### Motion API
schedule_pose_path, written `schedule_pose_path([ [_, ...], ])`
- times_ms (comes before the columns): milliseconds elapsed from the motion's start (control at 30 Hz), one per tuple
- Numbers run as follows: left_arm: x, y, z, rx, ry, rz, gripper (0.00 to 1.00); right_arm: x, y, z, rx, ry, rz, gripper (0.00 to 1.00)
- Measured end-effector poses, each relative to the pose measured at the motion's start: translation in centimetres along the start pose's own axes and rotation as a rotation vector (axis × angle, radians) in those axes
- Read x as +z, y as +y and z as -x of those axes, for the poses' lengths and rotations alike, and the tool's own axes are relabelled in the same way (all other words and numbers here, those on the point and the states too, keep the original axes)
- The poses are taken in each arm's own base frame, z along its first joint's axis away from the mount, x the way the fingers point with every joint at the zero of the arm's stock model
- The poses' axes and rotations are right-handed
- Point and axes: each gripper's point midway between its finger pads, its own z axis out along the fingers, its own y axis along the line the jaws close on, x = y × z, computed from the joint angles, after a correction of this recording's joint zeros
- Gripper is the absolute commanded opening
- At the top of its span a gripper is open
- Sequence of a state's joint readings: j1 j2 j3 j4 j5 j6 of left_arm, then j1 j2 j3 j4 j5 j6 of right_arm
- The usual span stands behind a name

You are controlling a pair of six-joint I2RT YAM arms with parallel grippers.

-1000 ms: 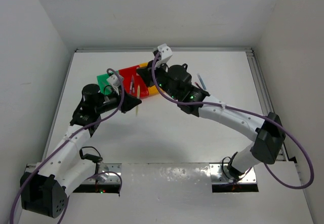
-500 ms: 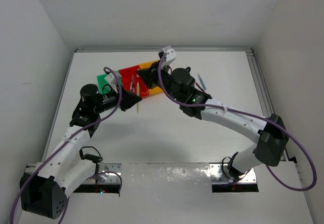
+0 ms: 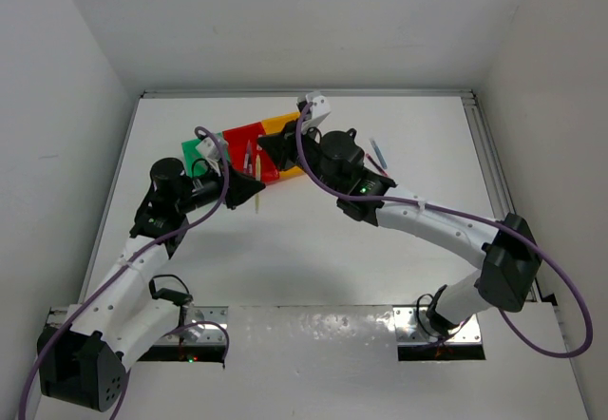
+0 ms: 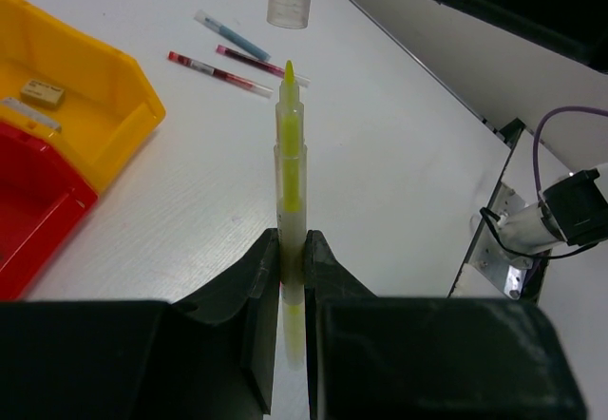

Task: Sort the stationery into containers
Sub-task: Close the pen cap on the pen.

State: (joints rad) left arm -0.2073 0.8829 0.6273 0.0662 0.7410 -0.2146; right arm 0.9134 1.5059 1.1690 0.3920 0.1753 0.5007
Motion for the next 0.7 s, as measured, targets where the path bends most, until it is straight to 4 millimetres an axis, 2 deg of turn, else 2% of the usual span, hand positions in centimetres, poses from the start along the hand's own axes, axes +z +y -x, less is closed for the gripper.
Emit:
schedule_pose_path([
  [267, 0.0, 0.1, 0.0, -0.001, 0.001, 0.005, 0.00, 0.0, 0.6, 0.0, 0.045, -0.005, 0.023, 0.00],
  [500, 0.0, 0.1, 0.0, 0.000, 0.000, 0.006, 0.00, -0.2, 0.1, -1.3, 0.056, 0.019, 0.013, 0.00],
  [700, 0.0, 0.1, 0.0, 0.000, 0.000, 0.008, 0.00, -0.3, 0.1, -1.5, 0.059, 0.022, 0.013, 0.00],
])
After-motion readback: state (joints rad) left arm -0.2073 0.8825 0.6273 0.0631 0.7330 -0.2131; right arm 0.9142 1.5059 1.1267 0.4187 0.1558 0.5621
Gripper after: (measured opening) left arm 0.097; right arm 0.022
